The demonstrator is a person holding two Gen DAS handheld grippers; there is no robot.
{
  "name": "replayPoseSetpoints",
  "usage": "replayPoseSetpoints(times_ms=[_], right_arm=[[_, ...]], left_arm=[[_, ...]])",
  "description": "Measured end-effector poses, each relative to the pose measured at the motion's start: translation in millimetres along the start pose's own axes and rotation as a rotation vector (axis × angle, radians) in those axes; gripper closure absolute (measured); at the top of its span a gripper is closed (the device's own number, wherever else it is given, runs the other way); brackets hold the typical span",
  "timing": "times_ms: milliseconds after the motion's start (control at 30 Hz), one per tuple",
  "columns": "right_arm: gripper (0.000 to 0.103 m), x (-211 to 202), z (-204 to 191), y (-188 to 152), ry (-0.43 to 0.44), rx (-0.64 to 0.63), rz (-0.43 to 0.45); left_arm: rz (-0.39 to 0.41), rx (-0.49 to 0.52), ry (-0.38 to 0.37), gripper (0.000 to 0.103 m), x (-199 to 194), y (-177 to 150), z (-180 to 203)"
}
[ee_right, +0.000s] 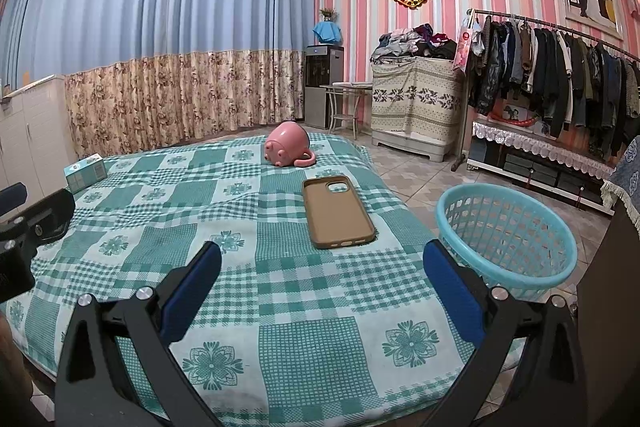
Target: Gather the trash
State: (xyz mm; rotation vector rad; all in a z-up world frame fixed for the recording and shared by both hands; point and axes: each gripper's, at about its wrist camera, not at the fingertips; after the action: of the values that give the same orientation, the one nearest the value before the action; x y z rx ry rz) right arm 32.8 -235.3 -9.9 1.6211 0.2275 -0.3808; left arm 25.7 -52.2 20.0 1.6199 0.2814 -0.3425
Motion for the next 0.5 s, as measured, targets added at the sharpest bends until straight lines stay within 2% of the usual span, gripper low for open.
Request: replayPoseSetpoints(times_ms=[500], right_arm=[[0.004,0.9,-0.5,-0.4,-0.001,-0.001,-0.002]], left_arm=[[0.011,-0.001,0.003,0.005,2.6,-5.6,-0.3]])
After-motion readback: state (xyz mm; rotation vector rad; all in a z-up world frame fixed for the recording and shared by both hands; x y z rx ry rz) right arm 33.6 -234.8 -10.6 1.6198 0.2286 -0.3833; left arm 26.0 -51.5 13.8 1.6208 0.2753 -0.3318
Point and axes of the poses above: each gripper's, at about its wrist camera, not at the fingertips, and x roughly the way its jaws point, z to its right, y to its top, and after that the axes turned 3 degrees about x, right-handed
